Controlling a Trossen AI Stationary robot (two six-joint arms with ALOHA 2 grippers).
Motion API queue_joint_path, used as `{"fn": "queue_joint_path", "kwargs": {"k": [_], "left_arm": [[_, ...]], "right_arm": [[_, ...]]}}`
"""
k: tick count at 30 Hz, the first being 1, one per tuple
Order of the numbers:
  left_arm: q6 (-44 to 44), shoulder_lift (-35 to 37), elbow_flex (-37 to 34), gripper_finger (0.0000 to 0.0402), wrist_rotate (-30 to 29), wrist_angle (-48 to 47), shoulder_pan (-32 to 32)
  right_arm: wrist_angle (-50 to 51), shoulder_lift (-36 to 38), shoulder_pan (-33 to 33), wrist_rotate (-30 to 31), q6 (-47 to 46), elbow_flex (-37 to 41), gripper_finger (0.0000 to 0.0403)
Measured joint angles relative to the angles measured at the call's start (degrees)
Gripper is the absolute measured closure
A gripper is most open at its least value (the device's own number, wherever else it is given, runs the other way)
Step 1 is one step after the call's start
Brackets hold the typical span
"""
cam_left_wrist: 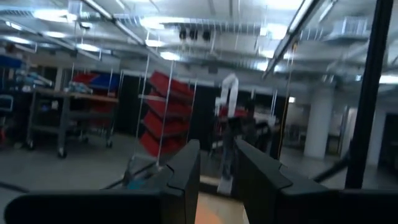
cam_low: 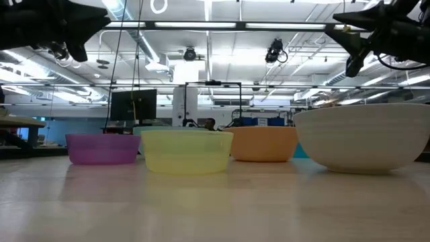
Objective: Nest bowls inside each other
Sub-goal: Stack the orange bowl on top of the green bowl
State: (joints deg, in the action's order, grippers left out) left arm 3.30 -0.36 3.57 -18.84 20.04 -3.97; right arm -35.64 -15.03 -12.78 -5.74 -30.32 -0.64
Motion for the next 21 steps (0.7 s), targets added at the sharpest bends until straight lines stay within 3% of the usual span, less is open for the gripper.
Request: {"fn": "queue_joint_path", "kwargs": {"k": [11,14,17,19,21], "left_arm": [[2.2,-0.7,0.1,0.0296,0.0,0.6,-0.2],[3.3,-4.3,3.2,0.0296,-1.2,-6.0,-0.2],[4.8,-12.2,9.3,0.0296,-2.4,-12.8,-0.2],[4.8,-20.0,15.3,0.0296,-2.5,-17.4,-0.2],[4.3,-29.0,22.3,0.0296,-2.5,-23.1,-0.2]], "right_arm": [[4.1,-1.9,0.0,1.5,1.6,-2.7,0.027],[15.3,-5.5,0.3,3.0,7.0,-10.7,0.027],[29.9,-12.6,2.6,5.7,13.4,-22.6,0.027],[40.5,-19.1,5.2,10.4,18.3,-32.1,0.027],[51.8,-26.4,7.9,19.5,21.1,-41.5,0.027]]}}
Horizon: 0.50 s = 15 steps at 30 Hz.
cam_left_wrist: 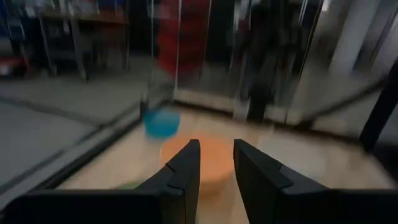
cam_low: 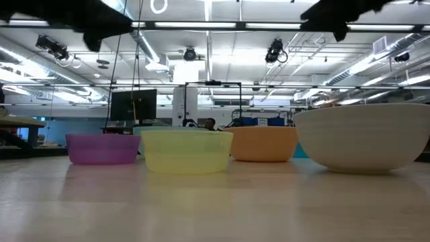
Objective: Nest bowls inside each other
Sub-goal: Stack the orange bowl on top of the green bowl
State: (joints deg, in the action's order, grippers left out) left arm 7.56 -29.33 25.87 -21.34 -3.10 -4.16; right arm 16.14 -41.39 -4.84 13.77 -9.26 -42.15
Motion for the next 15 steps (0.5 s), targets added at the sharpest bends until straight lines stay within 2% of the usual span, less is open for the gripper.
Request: {"fn": "queue_joint_path", "kwargs": {"k": [2,4,6,8,12,15], "left_arm": [[-1.1,-9.3,7.8,0.0296,-1.3,-8.4,0.0],[-1.4,-18.3,15.5,0.0296,-3.4,-19.5,0.1],[-1.3,-26.0,22.6,0.0296,-6.0,-30.6,0.4],[-1.3,-32.6,28.5,0.0296,-6.5,-36.8,0.8],[-5.0,-42.1,35.8,0.0296,-4.0,-41.4,0.9],[-7.7,-46.2,39.1,0.0296,-3.2,-43.9,1.0]], "right_arm": [[9.6,-7.3,2.3,12.1,-0.9,-8.3,0.027],[18.3,-14.1,3.7,18.9,-3.9,-15.2,0.027],[24.4,-20.1,4.5,20.0,-7.5,-21.3,0.027],[30.5,-25.4,5.2,20.0,-11.8,-25.5,0.0271],[43.3,-33.6,5.1,20.0,-23.9,-29.8,0.0271],[52.1,-38.4,3.4,18.0,-32.6,-29.9,0.0271]]}}
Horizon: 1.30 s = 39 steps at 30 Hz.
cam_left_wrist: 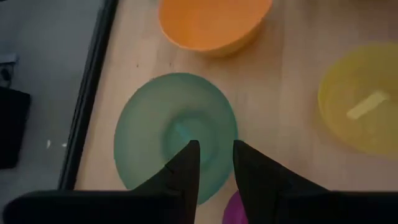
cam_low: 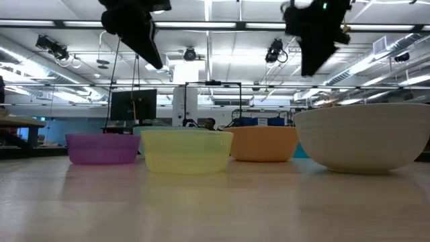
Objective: Nest bowls inside each other
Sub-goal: Stack the orange bowl on top of the green bowl
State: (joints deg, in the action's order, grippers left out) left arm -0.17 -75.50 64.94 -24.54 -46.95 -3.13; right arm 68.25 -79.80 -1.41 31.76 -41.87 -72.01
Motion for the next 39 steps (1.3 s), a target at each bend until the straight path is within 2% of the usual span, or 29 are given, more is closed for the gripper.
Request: {"fn": "queue_joint_path", "kwargs": {"k": [3,11,19,25,39], "left_arm": [[-1.4,-2.1,1.5,0.0296,-0.1,-1.9,0.5],[0.3,-1.0,1.8,0.0296,-1.0,-4.3,3.6],[5.4,-0.9,1.8,0.0296,-0.8,-11.8,8.5],[5.4,0.0,1.8,0.0296,-0.7,-12.6,10.4],[6.5,8.4,1.8,0.0296,-0.5,-12.4,11.1]], "right_arm": [[4.2,-3.7,-1.2,-1.6,-5.2,0.0,0.0269],[-3.3,-10.3,-6.4,-8.8,-3.3,0.0,0.0263],[-7.1,-13.4,-10.6,-9.7,-0.6,0.0,0.0262],[-12.8,-15.1,-12.1,-11.8,2.4,0.0,0.0261],[-15.7,-23.1,-13.9,-12.1,3.6,0.1,0.0261]]}}
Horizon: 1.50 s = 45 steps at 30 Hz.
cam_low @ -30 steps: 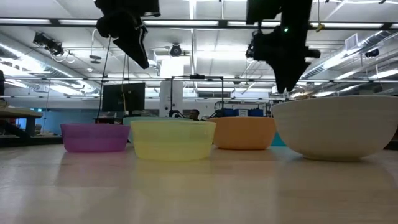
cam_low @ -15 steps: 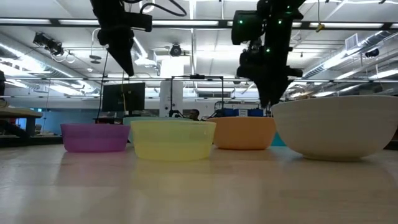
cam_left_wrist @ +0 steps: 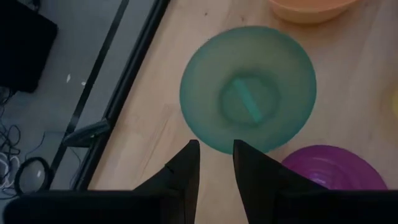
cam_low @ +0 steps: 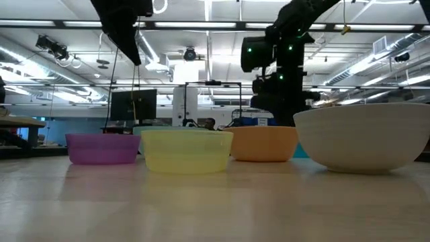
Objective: Nest bowls inside each other
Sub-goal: Stack the orange bowl on top of the green bowl
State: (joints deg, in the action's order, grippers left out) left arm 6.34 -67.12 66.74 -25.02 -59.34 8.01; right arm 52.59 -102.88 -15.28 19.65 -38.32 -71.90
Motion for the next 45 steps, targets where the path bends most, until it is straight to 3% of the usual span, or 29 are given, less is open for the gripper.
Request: {"fn": "queue_joint_path", "kwargs": {"k": [9,16,24,29,34,38,45], "left_arm": [[0.3,3.9,0.0,0.0296,0.0,1.1,0.0],[0.3,4.2,0.0,0.0296,0.0,1.3,0.0],[0.2,4.2,0.0,0.0296,0.0,2.1,-0.1],[-0.1,4.2,0.0,0.0296,0.0,6.1,-0.1],[-1.8,4.2,0.0,0.0296,0.0,14.7,-0.6],[-3.6,4.2,0.0,0.0296,0.8,19.1,-0.6],[-4.2,4.2,0.0,0.0296,1.2,21.3,-0.6]], "right_arm": [[-2.1,-4.5,-1.1,-1.0,2.4,0.0,0.0274],[-3.7,-2.8,-2.3,-4.7,3.6,-0.3,0.0386],[-2.9,6.0,-4.4,-4.6,6.6,0.1,0.0403],[-15.1,11.1,-5.0,-11.0,9.0,0.0,0.0402],[-30.3,8.0,-2.4,-13.6,10.3,0.1,0.0402],[-38.1,5.2,-0.3,-12.2,10.3,0.0,0.0402],[-40.1,-1.9,0.5,-8.8,13.5,-7.2,0.0402]]}}
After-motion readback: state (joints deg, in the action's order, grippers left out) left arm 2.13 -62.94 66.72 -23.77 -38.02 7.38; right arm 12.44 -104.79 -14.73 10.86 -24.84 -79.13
